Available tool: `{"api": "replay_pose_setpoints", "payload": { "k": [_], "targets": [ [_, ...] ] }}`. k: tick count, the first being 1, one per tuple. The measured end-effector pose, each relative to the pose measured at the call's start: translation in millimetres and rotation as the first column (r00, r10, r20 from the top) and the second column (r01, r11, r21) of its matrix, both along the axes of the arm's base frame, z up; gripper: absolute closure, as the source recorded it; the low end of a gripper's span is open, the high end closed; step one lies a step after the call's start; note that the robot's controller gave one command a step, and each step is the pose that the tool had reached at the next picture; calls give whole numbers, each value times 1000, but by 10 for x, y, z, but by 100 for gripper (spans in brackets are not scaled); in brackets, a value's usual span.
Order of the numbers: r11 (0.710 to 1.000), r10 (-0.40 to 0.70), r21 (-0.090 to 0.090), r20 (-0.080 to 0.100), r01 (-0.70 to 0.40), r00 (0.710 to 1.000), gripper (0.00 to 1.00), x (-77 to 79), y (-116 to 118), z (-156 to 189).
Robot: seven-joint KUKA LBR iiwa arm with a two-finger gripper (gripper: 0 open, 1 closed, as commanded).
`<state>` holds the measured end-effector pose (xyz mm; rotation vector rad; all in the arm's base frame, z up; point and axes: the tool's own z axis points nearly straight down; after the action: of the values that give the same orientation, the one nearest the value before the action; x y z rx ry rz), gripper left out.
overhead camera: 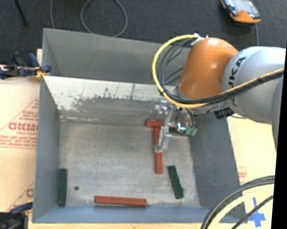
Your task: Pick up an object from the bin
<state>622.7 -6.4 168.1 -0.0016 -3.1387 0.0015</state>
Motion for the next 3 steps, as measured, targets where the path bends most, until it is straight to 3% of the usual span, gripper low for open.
{"api": "replay_pose_setpoints", "payload": {
  "k": [1,2,3],
  "targets": [
    [925,380,-3,3,-380,925,0,1,-927,-398],
    [758,652,-3,8,-652,758,0,143,-491,-582],
    [510,860,-3,6,-860,510,0,214,-241,-967]
  ]
}}
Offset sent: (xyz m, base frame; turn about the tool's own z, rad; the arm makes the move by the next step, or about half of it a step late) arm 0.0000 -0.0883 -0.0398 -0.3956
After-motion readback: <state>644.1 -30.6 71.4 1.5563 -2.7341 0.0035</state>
